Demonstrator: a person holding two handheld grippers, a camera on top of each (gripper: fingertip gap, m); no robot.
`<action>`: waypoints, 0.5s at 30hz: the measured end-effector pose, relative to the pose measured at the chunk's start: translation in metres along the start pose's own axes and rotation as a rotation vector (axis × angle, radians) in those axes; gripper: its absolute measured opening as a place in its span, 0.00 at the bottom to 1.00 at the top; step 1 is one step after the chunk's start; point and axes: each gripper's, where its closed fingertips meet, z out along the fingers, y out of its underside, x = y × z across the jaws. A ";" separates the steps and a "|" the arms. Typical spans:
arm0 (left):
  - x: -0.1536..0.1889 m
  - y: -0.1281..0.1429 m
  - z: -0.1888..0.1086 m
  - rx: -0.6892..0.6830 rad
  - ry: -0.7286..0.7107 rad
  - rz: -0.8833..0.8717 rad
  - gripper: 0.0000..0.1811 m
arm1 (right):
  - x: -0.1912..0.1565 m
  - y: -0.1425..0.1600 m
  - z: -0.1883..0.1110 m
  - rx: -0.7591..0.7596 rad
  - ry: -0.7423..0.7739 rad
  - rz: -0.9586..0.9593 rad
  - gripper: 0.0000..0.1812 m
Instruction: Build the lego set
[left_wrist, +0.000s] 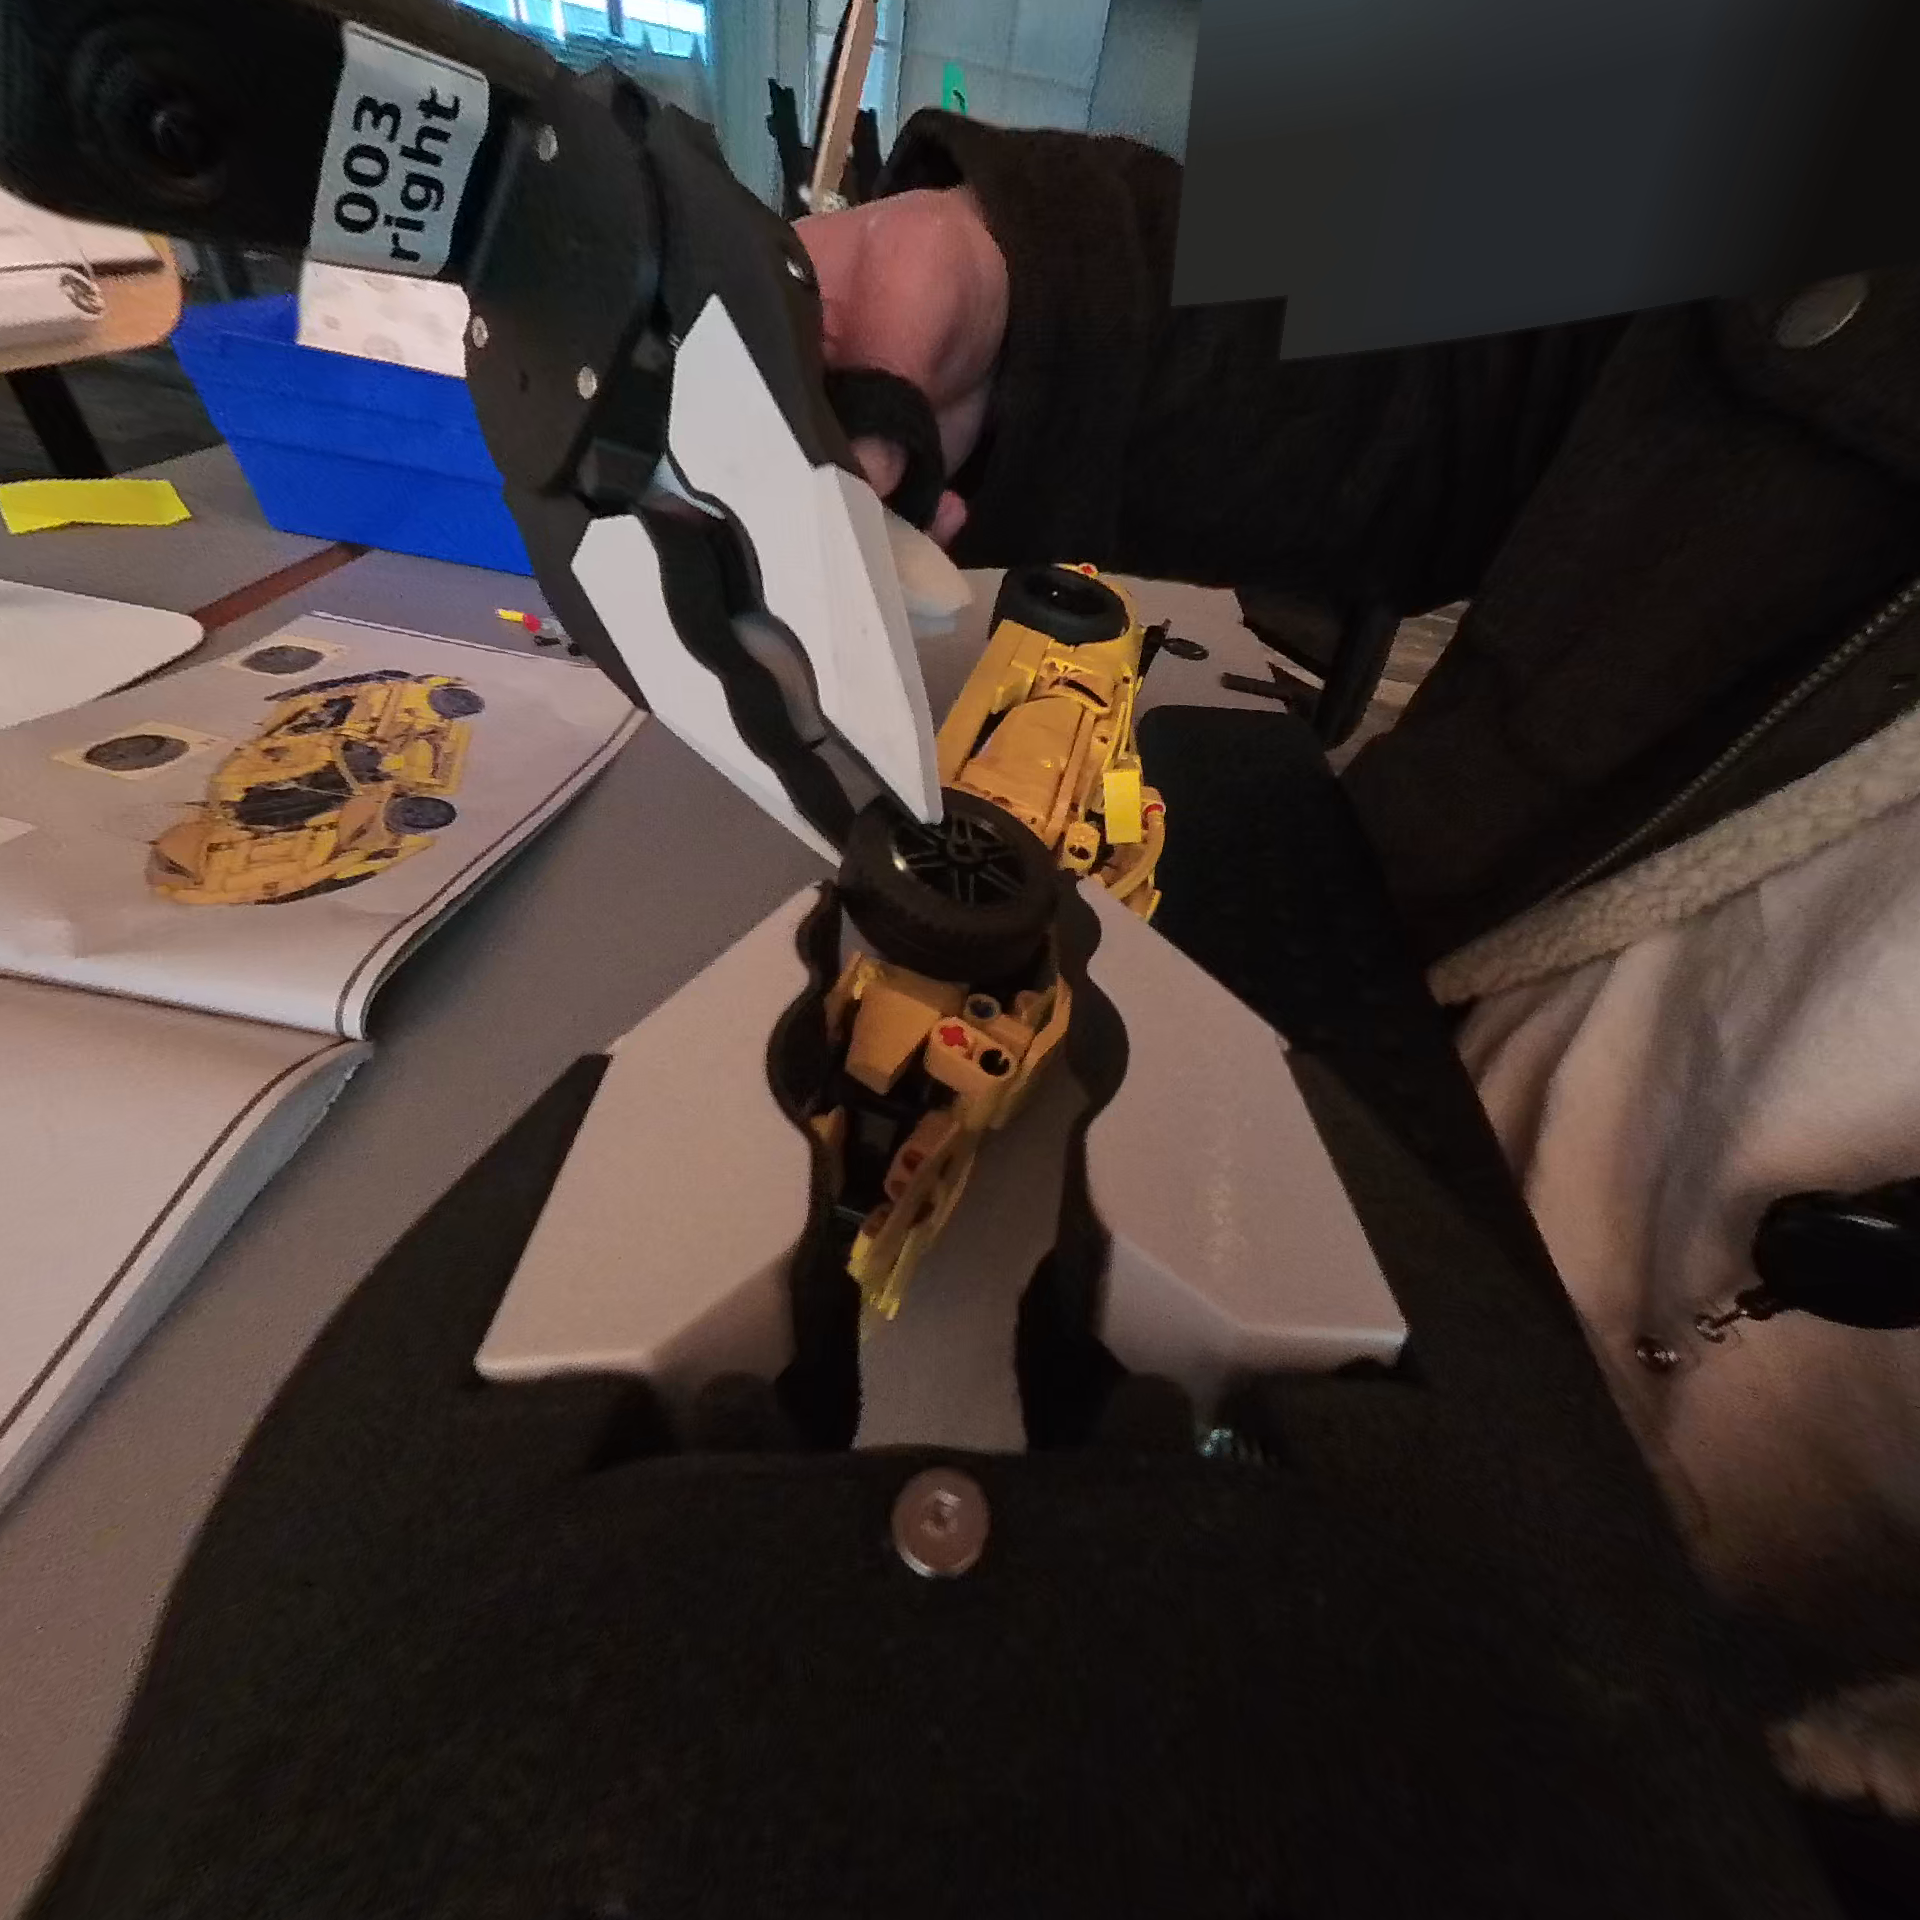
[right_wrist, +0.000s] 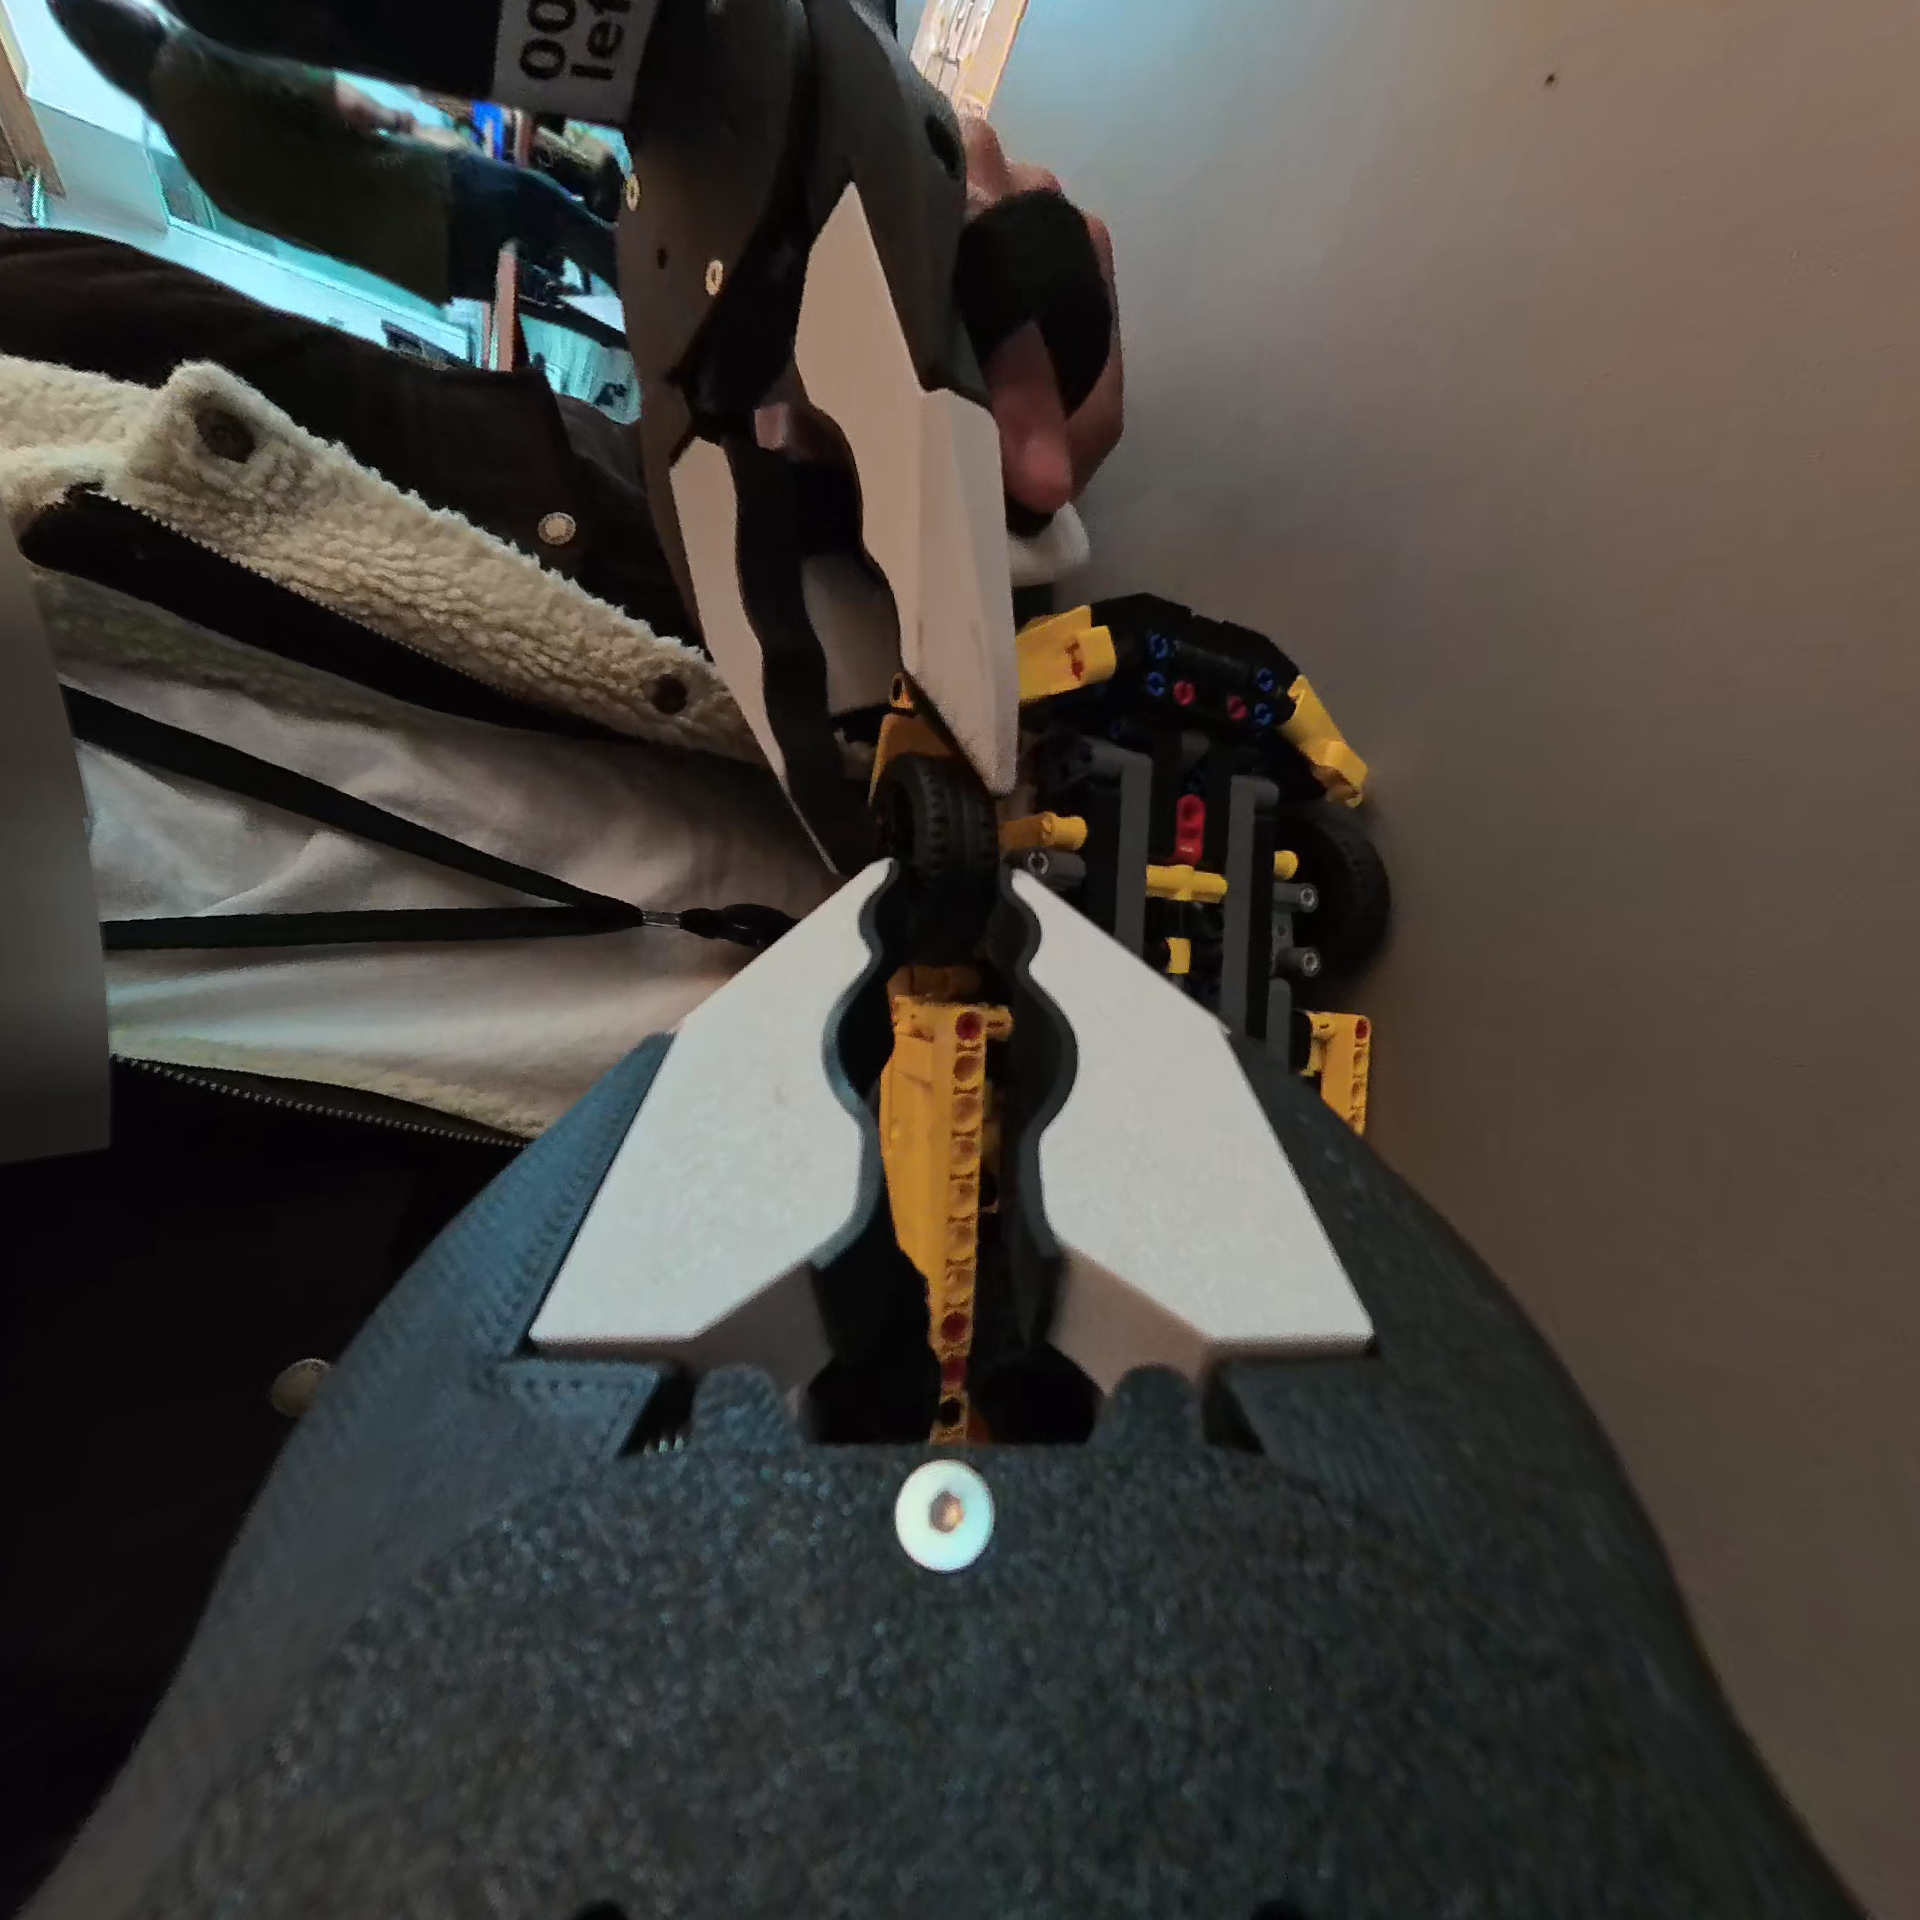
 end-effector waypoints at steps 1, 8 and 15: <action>0.000 0.000 0.000 0.001 -0.008 0.014 0.23 | 0.000 -0.001 0.000 0.002 0.001 -0.009 0.09; 0.001 0.000 0.001 0.004 -0.017 0.051 0.23 | -0.001 0.001 0.000 0.026 0.019 -0.132 0.09; 0.002 -0.001 0.002 0.022 -0.011 0.055 0.23 | -0.001 0.001 0.001 0.039 -0.048 -0.172 0.09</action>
